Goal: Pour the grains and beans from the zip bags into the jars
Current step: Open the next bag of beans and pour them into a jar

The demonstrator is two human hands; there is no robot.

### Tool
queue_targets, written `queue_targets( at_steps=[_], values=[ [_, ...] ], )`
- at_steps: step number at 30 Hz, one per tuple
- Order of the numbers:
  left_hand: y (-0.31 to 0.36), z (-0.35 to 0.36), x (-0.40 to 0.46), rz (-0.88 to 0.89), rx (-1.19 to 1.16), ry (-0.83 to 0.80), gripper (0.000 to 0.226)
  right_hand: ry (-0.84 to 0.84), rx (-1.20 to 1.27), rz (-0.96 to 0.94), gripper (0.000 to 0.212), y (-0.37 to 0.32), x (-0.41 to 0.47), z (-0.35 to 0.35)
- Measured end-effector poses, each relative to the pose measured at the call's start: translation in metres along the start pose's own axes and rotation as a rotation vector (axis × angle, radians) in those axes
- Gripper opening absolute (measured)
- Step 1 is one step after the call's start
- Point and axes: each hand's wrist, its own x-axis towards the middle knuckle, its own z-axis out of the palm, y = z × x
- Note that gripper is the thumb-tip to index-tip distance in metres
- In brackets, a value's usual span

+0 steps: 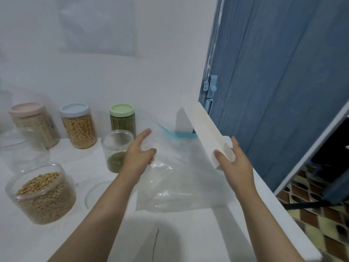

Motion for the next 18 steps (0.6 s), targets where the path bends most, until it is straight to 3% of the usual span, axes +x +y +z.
queue_targets(
  at_steps=[4, 9, 18],
  values=[
    [-0.011, 0.030, 0.016, -0.009, -0.081, -0.056, 0.063, 0.028, 0.035, -0.072, 0.071, -0.006, -0.003, -0.008],
    [-0.030, 0.060, 0.042, -0.133, 0.088, -0.095, 0.063, 0.007, 0.033, -0.052, 0.071, 0.006, 0.003, -0.001],
    [-0.034, 0.059, 0.037, -0.129, 0.865, -0.204, 0.068, -0.058, -0.108, 0.072, 0.079, 0.051, 0.002, 0.038]
  ],
)
